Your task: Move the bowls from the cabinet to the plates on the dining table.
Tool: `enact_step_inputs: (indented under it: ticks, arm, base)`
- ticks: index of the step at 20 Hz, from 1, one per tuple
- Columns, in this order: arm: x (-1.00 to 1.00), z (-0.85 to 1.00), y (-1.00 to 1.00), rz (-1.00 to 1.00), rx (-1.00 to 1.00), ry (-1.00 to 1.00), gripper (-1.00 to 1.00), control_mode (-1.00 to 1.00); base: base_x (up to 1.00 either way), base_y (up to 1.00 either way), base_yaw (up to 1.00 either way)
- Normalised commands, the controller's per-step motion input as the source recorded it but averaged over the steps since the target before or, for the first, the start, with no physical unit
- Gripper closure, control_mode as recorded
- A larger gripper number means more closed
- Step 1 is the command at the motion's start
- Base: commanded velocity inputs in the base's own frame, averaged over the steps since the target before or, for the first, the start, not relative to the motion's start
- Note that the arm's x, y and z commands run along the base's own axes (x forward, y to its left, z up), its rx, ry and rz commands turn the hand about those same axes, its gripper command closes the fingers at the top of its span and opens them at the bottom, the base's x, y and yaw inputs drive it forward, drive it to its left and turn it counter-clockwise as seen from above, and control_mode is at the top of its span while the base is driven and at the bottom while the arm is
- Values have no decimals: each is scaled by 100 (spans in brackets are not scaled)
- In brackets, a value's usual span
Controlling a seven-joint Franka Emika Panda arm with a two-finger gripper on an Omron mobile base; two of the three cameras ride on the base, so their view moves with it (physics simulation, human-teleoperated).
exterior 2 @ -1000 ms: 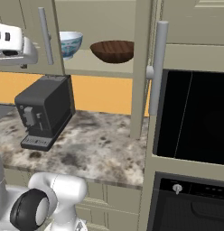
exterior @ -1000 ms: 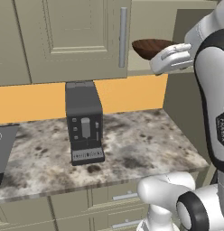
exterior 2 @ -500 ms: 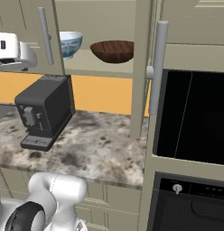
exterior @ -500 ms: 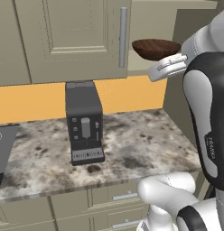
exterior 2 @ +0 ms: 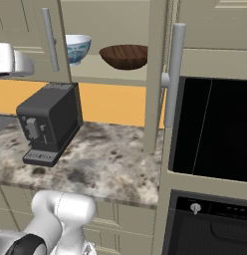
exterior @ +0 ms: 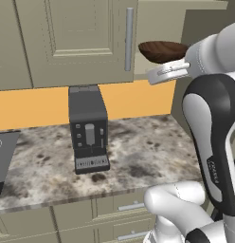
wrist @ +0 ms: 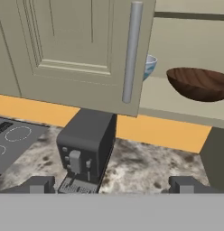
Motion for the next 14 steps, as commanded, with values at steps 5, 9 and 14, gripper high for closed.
enact_step_inputs:
  ticks: [5,9,14]
  arm:
    - [0,30,10,-1,3,-4,-100,-100]
    - [17,9,-5,0,4,6,-100,-100]
    - [47,-7,-21,-1,1,9,-100,-100]
  base:
    - [0,0,0]
    - [0,0,0]
    - [0,0,0]
